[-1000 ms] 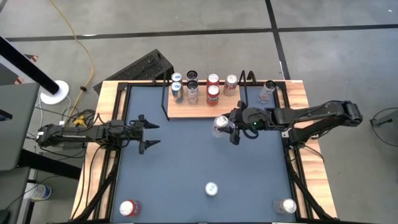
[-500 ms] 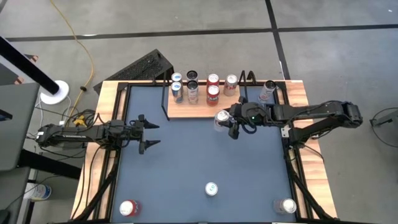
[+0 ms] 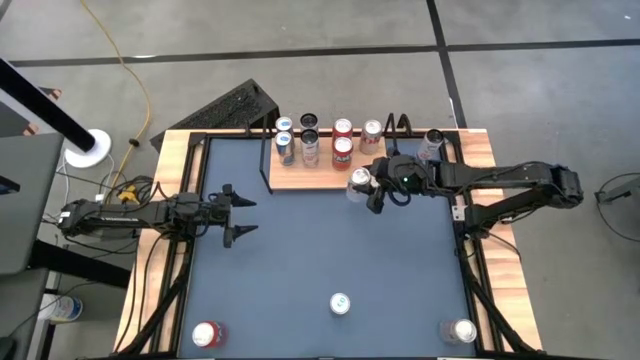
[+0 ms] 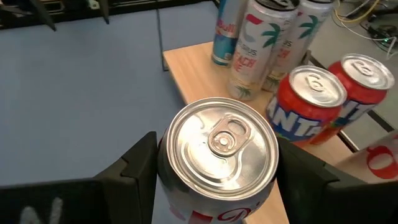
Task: Place canned beverage on shelf
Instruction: Put the top red-silver soda can on the shelf aligned with the other red-silver soda can
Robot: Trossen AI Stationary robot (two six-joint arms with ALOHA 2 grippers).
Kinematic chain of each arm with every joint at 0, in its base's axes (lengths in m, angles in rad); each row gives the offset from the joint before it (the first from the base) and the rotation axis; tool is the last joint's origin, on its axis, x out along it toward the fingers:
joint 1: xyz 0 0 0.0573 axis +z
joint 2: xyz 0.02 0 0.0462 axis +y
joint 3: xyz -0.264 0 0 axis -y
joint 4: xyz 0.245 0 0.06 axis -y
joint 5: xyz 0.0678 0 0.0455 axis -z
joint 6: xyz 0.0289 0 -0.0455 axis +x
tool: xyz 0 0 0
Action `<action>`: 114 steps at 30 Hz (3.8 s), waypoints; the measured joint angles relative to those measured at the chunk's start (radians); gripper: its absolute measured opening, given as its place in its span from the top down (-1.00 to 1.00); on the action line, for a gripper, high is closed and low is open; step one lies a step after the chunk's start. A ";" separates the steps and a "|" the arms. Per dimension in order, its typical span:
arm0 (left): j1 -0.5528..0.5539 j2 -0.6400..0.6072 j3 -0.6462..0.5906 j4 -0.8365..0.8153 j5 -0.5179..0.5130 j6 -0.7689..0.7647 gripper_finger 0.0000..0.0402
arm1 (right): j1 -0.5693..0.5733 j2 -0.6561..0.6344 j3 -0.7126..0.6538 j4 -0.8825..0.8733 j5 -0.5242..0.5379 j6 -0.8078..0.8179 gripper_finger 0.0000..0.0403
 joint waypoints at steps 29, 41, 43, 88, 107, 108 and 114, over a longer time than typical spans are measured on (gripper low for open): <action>0.000 0.000 0.000 0.000 0.000 0.000 -0.78 | -0.208 0.001 0.000 -0.041 -0.029 -0.046 -0.19; 0.000 0.000 0.000 0.000 0.000 0.000 -0.78 | -0.223 0.004 0.000 -0.037 0.009 -0.019 -0.19; 0.000 0.000 0.000 0.000 0.000 0.000 -0.78 | -0.223 0.014 0.000 -0.026 0.021 -0.017 -0.19; 0.000 0.000 0.000 0.000 0.000 0.000 -0.78 | -0.238 0.150 0.001 -0.014 0.056 0.030 -0.75; 0.000 0.000 0.000 0.000 0.000 0.000 -0.78 | -0.133 0.018 0.117 -0.112 -0.002 0.003 -0.89; 0.000 0.000 0.000 0.000 0.000 0.000 -0.78 | -0.115 0.028 0.137 -0.143 -0.001 0.005 -0.86; 0.000 0.000 0.000 0.000 0.000 0.000 -0.78 | -0.051 0.113 0.271 -0.349 -0.002 0.008 -0.37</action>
